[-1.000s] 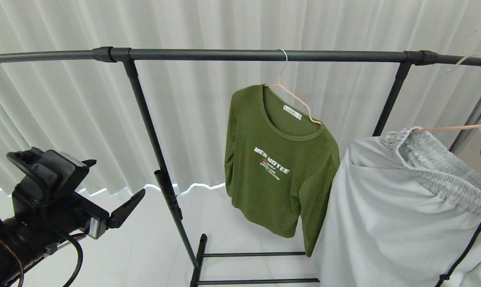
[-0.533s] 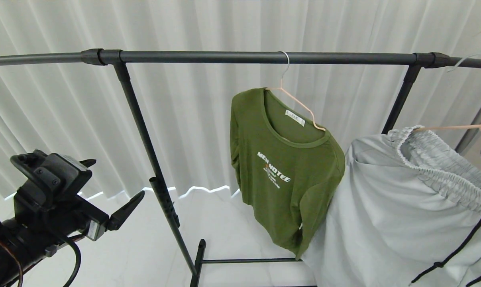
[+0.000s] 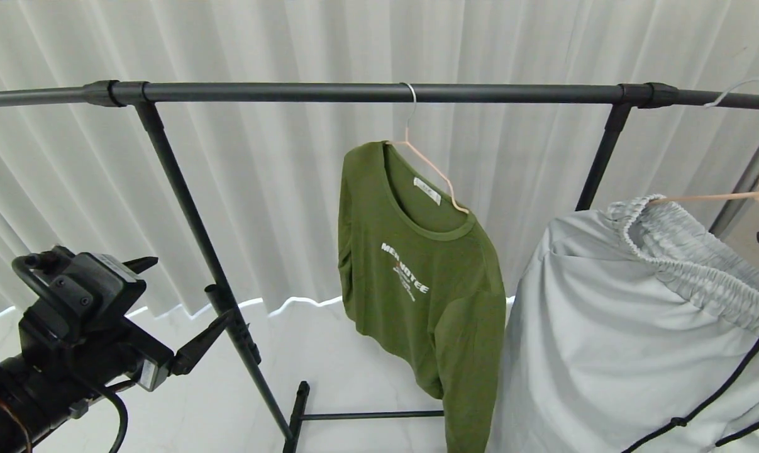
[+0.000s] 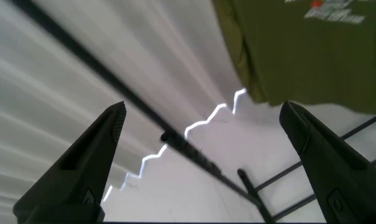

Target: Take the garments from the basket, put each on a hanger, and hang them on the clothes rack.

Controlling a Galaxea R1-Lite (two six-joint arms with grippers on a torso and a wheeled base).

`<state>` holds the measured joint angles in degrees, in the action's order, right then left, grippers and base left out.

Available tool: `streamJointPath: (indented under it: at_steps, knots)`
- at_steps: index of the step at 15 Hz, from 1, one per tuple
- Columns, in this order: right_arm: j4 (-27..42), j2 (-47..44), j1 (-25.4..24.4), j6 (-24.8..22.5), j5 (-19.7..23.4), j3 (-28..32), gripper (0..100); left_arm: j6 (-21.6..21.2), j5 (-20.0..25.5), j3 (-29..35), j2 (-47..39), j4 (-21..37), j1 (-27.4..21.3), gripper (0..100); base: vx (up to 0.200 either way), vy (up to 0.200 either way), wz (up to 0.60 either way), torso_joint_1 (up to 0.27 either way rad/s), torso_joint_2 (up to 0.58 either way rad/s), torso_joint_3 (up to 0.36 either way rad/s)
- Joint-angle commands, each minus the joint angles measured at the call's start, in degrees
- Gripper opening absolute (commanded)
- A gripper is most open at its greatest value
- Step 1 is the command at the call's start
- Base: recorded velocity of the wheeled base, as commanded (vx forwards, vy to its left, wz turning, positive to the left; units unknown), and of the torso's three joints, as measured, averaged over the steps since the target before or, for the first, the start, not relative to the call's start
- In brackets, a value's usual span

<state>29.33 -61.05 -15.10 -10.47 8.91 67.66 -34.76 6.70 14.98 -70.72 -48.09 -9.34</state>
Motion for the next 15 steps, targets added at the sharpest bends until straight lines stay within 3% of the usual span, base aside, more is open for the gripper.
streamJointPath:
  at_steps: [1,5,15]
  knots:
    - [-1.03,-0.65,-0.01,0.01,0.14,-0.07,0,0.04,-0.03,-0.13,0.23,-0.07,-0.59,100,0.000,0.000,0.00,0.000,0.00,0.000]
    - [-5.34,-2.32,-0.01,0.01,0.58,0.02,0,-0.14,-0.03,-0.13,0.76,0.02,-0.68,100,0.000,0.000,0.00,0.000,0.00,0.000]
    - [-9.82,-7.42,-0.45,0.10,0.58,1.51,0,-0.14,0.15,-1.10,0.67,0.02,-0.68,100,0.180,0.000,0.00,0.002,0.00,0.002]
